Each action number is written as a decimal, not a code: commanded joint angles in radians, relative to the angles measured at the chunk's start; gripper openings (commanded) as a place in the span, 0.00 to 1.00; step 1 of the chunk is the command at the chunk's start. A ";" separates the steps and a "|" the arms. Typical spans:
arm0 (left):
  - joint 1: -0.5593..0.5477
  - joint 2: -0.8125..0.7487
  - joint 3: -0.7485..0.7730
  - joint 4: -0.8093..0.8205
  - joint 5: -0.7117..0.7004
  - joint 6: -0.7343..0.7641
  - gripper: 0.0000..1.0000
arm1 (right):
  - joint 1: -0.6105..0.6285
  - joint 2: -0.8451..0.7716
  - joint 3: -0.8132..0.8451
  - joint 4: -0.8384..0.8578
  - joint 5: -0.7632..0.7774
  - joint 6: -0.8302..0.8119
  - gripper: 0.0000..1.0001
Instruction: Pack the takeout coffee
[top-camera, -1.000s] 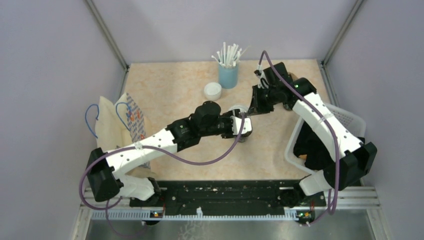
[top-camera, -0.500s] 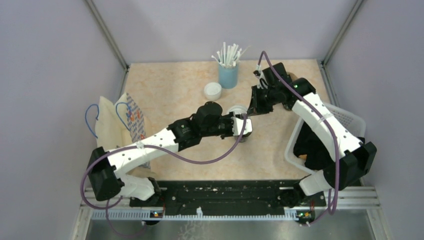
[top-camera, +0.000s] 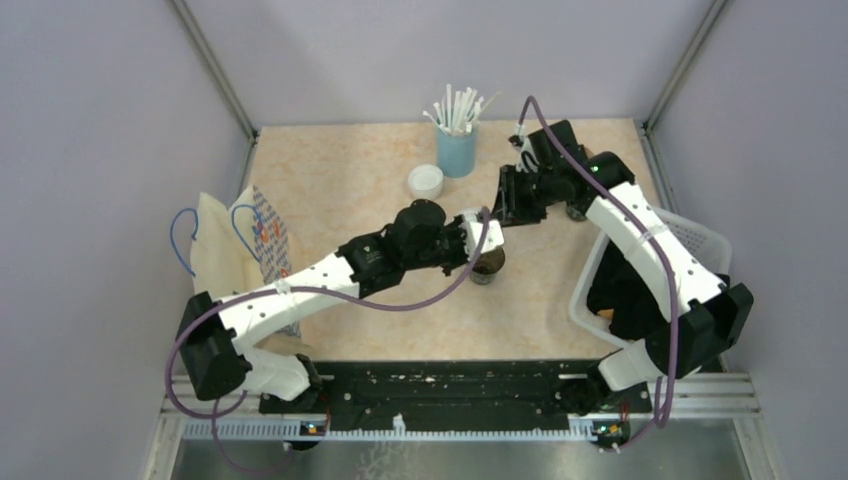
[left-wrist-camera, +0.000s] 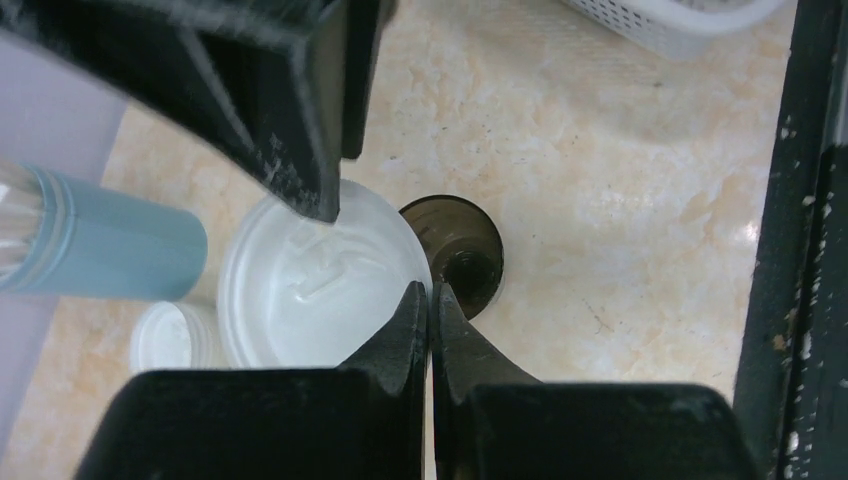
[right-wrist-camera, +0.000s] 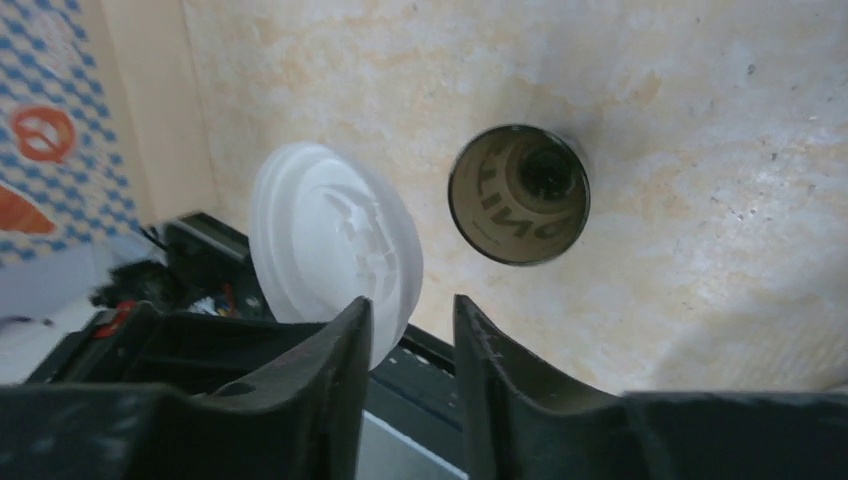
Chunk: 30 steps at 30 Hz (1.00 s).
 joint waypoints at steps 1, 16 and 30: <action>0.137 -0.082 0.073 0.082 0.100 -0.349 0.00 | -0.118 -0.050 0.077 0.063 -0.109 0.027 0.44; 0.611 0.046 -0.222 1.438 0.721 -2.325 0.00 | 0.002 -0.227 -0.060 0.592 -0.299 0.034 0.99; 0.608 -0.014 -0.307 1.355 0.610 -2.363 0.00 | 0.112 -0.135 0.056 0.509 -0.054 0.031 0.99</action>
